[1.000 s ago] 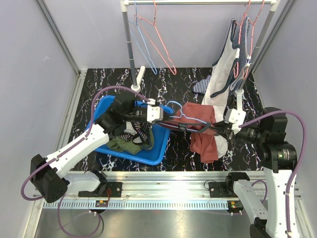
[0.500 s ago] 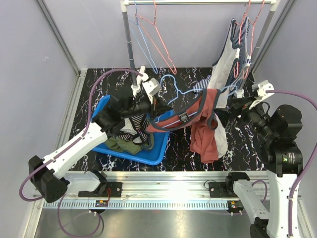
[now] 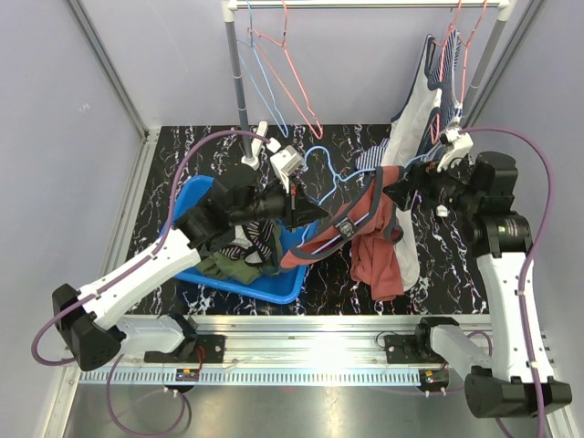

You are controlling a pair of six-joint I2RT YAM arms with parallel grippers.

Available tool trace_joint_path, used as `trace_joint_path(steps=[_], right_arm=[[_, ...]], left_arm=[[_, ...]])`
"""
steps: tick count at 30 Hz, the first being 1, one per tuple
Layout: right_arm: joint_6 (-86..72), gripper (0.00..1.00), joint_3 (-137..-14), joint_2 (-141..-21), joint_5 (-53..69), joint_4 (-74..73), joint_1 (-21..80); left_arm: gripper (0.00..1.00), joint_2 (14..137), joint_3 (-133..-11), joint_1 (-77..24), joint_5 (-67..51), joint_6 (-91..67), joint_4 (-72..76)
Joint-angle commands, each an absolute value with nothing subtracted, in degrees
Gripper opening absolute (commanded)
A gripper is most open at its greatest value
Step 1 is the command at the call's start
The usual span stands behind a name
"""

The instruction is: Remove the tank top from the hanger

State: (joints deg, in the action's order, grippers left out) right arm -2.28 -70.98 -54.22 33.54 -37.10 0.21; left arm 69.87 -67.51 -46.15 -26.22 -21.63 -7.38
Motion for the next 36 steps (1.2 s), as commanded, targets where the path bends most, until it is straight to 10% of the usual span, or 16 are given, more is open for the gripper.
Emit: trace_joint_path(steps=[1, 36], right_arm=[[-2.5, 0.84, -74.2, -55.5, 31.8, -34.7, 0.4], [-0.8, 0.70, -72.0, -59.0, 29.4, -32.7, 4.6]], left_arm=[[0.00, 69.5, -71.1, -46.8, -25.0, -24.7, -4.3], [0.00, 71.7, -73.2, -47.6, -28.3, -30.8, -0.3]])
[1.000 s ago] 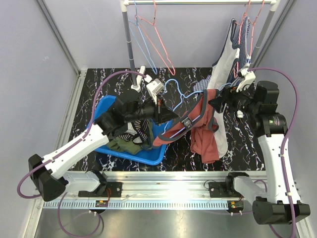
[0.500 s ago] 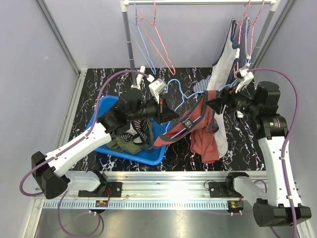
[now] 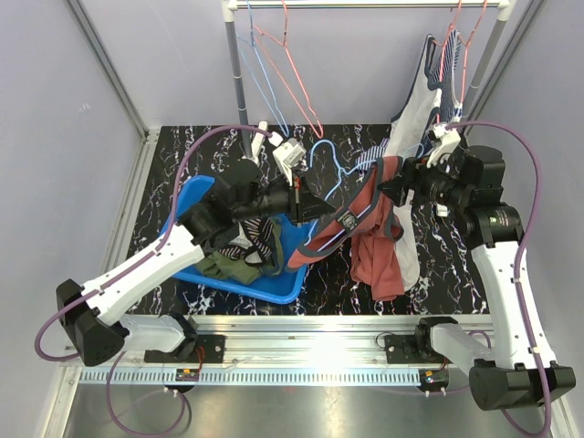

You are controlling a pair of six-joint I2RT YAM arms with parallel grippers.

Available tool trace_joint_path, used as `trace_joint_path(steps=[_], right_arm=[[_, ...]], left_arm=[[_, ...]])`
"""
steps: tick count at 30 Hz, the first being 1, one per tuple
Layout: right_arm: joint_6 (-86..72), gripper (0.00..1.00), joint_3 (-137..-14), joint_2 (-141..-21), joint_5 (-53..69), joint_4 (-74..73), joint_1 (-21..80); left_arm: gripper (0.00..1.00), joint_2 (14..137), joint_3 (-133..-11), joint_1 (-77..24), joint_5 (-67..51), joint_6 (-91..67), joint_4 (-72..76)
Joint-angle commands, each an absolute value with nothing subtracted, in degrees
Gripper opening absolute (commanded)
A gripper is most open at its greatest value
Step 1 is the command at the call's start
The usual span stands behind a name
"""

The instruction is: Remove the tank top from the hanger

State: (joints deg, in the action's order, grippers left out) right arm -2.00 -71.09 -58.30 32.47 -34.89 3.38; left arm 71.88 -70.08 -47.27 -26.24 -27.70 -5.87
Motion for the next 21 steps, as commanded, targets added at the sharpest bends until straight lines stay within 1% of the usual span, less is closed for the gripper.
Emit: trace_joint_path(steps=[1, 2, 4, 5, 6, 8, 9, 16, 21], right_arm=[[-0.7, 0.68, -72.2, -59.1, 29.2, -32.7, 4.7], [-0.6, 0.61, -72.3, -59.5, 28.9, -32.6, 5.0], [-0.7, 0.51, -72.7, -59.8, 29.1, -32.4, 5.1], [-0.7, 0.40, -72.9, -59.8, 29.2, -32.4, 5.1], [-0.6, 0.35, -73.3, -59.8, 29.4, -32.3, 5.1], [-0.3, 0.21, -73.7, -59.5, 29.4, -32.4, 5.1], [-0.3, 0.01, -74.0, -59.3, 29.2, -32.5, 5.1], [-0.3, 0.00, -75.7, -56.9, 26.9, -32.8, 4.3], [3.2, 0.00, -78.0, -56.2, 20.9, -34.9, 0.5]], left_arm=[[0.00, 71.9, -73.3, -47.7, -28.5, -31.1, 1.6], [0.00, 72.0, -73.4, -47.8, -28.6, -31.4, 1.8], [0.00, 72.3, -73.4, -47.8, -28.6, -31.5, 2.0], [0.00, 72.3, -73.2, -47.8, -28.4, -31.2, 1.7], [0.00, 72.2, -73.0, -47.9, -27.9, -30.8, 1.3], [0.00, 72.1, -72.3, -47.8, -27.5, -30.2, 0.5], [0.00, 71.8, -72.1, -47.8, -26.8, -29.5, 0.2], [0.00, 70.8, -70.7, -47.4, -22.6, -23.9, -8.2], [0.00, 67.6, -69.3, -45.0, -19.8, -18.6, -15.1]])
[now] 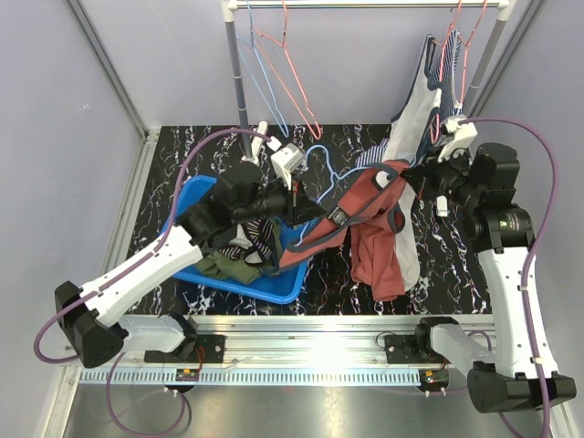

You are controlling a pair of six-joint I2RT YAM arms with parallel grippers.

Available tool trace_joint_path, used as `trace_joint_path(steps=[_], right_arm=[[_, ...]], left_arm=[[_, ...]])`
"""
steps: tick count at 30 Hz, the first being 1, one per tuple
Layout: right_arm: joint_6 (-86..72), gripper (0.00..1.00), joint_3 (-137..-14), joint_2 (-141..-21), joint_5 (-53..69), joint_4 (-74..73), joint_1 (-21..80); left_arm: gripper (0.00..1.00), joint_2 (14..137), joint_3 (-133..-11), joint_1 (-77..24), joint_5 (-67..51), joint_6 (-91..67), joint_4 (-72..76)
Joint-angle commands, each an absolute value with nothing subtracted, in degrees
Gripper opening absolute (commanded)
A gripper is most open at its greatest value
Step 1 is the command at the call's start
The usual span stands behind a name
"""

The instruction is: Remove the tank top from the hanger

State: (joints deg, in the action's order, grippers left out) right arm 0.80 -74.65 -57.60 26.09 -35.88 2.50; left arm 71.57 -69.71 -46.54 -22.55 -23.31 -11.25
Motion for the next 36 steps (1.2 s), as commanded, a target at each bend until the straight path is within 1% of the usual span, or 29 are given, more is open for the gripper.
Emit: trace_joint_path(steps=[1, 5, 8, 12, 15, 16, 19, 24, 27, 28, 30, 31, 33, 34, 36], right_arm=[[3.6, 0.00, -77.8, -56.1, 19.6, -35.1, 0.4], [2.8, 0.00, -74.5, -55.6, 9.3, -34.3, -3.1], [1.7, 0.00, -72.8, -56.3, 5.1, -33.8, -4.7], [-1.2, 0.00, -72.5, -58.2, 4.2, -34.7, -6.8], [-2.1, 0.00, -74.5, -58.7, 10.0, -34.5, -8.4], [-2.0, 0.00, -74.8, -57.3, 15.9, -33.5, -8.5], [-3.8, 0.00, -73.7, -53.9, 26.1, -27.4, -8.5], [-8.8, 0.00, -74.7, -54.6, 27.4, -24.6, -8.5], [-11.4, 0.00, -73.9, -54.7, 36.4, -22.7, -8.5], [-12.8, 0.00, -73.1, -54.5, 37.5, -22.1, -8.4], [-13.6, 0.00, -72.9, -54.7, 33.4, -23.2, -8.4], [-13.1, 0.00, -73.5, -55.2, 26.2, -24.1, -8.4], [-10.3, 0.00, -74.0, -55.8, 18.2, -26.6, -8.4], [-9.8, 0.00, -74.4, -56.7, 11.8, -27.6, -8.5], [-8.2, 0.00, -74.9, -57.6, 7.2, -30.3, -8.6]], left_arm=[[0.00, 65.8, -69.0, -44.6, -19.8, -17.8, -15.6], [0.00, 60.7, -67.1, -43.4, -22.9, -10.0, -17.3], [0.00, 57.4, -65.9, -42.7, -26.0, -5.2, -19.1], [0.00, 55.4, -65.0, -41.2, -29.1, -3.2, -21.4], [0.00, 56.2, -65.4, -40.9, -28.0, -2.0, -24.9], [0.00, 57.0, -65.9, -40.9, -28.0, -1.4, -26.5], [0.00, 61.1, -68.2, -40.9, -29.4, 1.0, -31.0], [0.00, 65.6, -71.3, -40.9, -32.5, 2.7, -33.1], [0.00, 68.9, -73.8, -41.0, -33.0, 3.6, -35.7], [0.00, 70.1, -74.4, -41.0, -33.4, 4.0, -36.2], [0.00, 70.5, -75.5, -41.0, -34.5, 4.6, -36.2], [0.00, 70.3, -75.4, -41.0, -34.3, 4.7, -36.0], [0.00, 69.5, -75.4, -41.0, -33.6, 5.4, -36.1], [0.00, 69.0, -75.3, -41.0, -33.7, 6.1, -36.4], [0.00, 67.5, -74.4, -41.0, -33.1, 7.3, -36.6]])
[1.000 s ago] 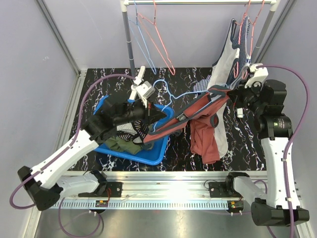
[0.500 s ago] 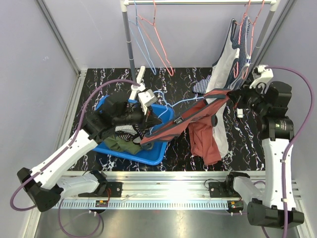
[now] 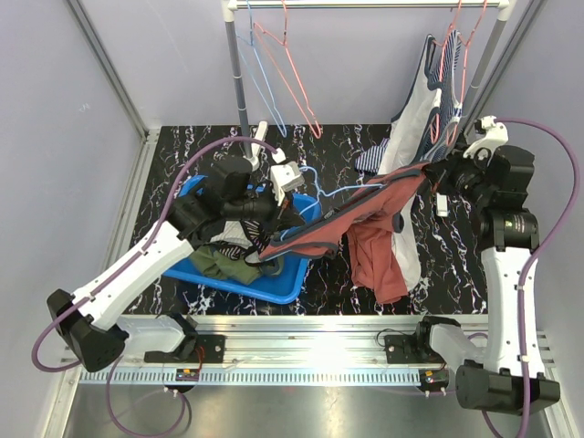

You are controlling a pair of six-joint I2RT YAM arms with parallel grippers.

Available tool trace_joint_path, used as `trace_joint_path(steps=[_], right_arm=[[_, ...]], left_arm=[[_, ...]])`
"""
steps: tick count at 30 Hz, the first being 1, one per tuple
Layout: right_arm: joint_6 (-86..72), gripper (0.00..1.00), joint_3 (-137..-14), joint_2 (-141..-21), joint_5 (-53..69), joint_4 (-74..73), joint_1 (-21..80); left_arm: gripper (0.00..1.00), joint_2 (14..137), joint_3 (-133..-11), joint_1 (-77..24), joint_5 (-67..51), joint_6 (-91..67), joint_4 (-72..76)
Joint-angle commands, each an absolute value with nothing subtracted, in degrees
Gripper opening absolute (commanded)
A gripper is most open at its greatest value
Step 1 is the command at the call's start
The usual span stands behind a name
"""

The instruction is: Remove the tank top from the hanger

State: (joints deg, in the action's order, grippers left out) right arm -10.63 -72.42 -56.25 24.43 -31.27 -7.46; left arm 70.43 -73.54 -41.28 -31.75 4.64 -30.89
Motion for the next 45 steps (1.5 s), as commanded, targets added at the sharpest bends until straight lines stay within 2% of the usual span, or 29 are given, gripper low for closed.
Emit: trace_joint_path(steps=[1, 7, 12, 16, 20, 25, 27, 29, 30, 31, 34, 36, 39, 40, 42, 44, 45], right_arm=[[-7.9, 0.00, -74.7, -58.4, 5.0, -30.9, -8.7], [-6.2, 0.00, -71.3, -59.8, 1.8, -32.6, -10.1], [-5.3, 0.00, -69.7, -61.1, 4.3, -33.6, -11.8], [-2.8, 0.00, -71.5, -62.2, 14.6, -36.6, -13.6], [-0.4, 0.00, -70.8, -62.1, 18.0, -37.9, -13.6], [2.0, 0.00, -71.6, -60.0, 37.9, -39.1, -13.6], [1.5, 0.00, -70.8, -58.5, 42.0, -35.6, -13.5], [3.0, 0.01, -69.6, -57.5, 44.0, -35.0, -13.5], [3.9, 0.06, -69.1, -58.4, 43.4, -35.9, -13.5], [4.8, 0.07, -68.9, -59.1, 43.0, -37.1, -13.5], [10.9, 0.10, -68.2, -61.8, 42.4, -42.8, -13.5], [12.9, 0.06, -67.1, -61.6, 40.5, -43.9, -13.6], [18.4, 0.07, -65.6, -59.4, 40.3, -45.1, -13.6], [20.2, 0.09, -65.0, -58.7, 40.2, -45.4, -13.6], [25.7, 0.25, -64.3, -57.7, 40.1, -48.1, -13.6], [32.1, 0.49, -65.0, -57.1, 41.7, -53.2, -13.6], [33.9, 0.53, -65.9, -56.7, 43.4, -54.7, -13.5]], left_arm=[[0.00, 67.1, -74.1, -40.9, -33.0, 7.6, -36.7], [0.00, 62.6, -71.5, -40.9, -33.4, 12.0, -37.5], [0.00, 60.2, -70.8, -40.3, -31.2, 13.3, -37.2], [0.00, 57.8, -69.7, -39.5, -28.0, 13.7, -36.1], [0.00, 55.9, -68.1, -38.8, -27.9, 12.7, -31.7], [0.00, 56.9, -67.2, -38.8, -32.3, 13.9, -30.8], [0.00, 58.5, -68.0, -38.8, -31.8, 14.1, -33.0], [0.00, 58.7, -68.8, -38.8, -31.2, 12.8, -31.9], [0.00, 58.3, -68.8, -38.8, -30.9, 12.0, -30.5], [0.00, 58.1, -68.4, -38.8, -30.8, 9.3, -28.7], [0.00, 59.7, -66.2, -38.8, -31.9, 0.0, -16.9], [0.00, 62.0, -65.9, -38.8, -34.3, -6.4, -8.4], [0.00, 69.1, -69.7, -39.5, -34.8, -11.8, -6.7], [0.00, 70.7, -73.0, -40.0, -34.4, -11.3, -7.7], [0.00, 75.2, -76.6, -40.8, -34.4, -9.9, -12.8], [0.00, 78.3, -80.7, -41.5, -34.0, -7.3, -17.9], [0.00, 78.9, -81.6, -41.6, -33.8, -6.5, -19.4]])
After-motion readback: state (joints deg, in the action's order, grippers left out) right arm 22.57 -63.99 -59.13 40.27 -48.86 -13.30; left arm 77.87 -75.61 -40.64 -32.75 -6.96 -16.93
